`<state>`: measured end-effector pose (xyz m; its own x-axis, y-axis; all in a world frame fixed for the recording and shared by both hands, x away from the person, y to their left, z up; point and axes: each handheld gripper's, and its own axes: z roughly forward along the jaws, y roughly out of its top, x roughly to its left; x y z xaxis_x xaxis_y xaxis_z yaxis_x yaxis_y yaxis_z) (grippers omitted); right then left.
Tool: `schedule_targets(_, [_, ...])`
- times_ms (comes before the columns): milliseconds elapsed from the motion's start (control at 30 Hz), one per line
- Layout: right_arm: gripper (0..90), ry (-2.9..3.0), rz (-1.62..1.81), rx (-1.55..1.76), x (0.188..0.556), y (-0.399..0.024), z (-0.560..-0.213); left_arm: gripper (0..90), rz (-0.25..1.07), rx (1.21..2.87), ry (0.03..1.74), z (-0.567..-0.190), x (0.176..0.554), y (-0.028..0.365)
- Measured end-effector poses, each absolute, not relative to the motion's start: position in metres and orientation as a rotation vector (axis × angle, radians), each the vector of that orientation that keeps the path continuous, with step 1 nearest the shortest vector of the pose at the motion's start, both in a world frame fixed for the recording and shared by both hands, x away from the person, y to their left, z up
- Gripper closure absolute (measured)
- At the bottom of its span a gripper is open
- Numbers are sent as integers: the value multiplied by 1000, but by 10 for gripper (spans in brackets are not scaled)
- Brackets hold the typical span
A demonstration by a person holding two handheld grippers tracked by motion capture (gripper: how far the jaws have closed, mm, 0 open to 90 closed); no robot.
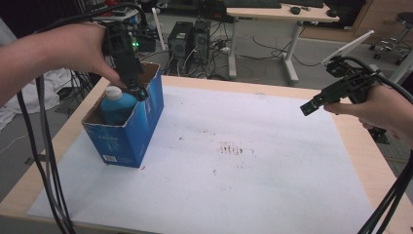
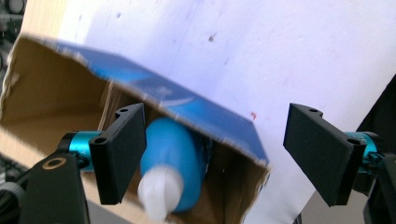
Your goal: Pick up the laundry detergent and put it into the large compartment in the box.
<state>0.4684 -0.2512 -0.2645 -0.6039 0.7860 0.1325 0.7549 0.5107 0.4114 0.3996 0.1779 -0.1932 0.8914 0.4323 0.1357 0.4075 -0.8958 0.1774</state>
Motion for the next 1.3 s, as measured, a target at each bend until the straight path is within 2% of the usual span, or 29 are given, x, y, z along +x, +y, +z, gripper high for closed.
schedule_targets(467, [127,2641,657,1371,456,-260,-257,215,222,2926,444,-212,397,118])
schedule_targets(767, [127,2667,638,1325,450,-253,-255,214,237,2913,375,-228,403,88])
schedule_targets(1300, [127,2673,622,1309,443,-254,-254,215,214,2916,346,-242,409,68])
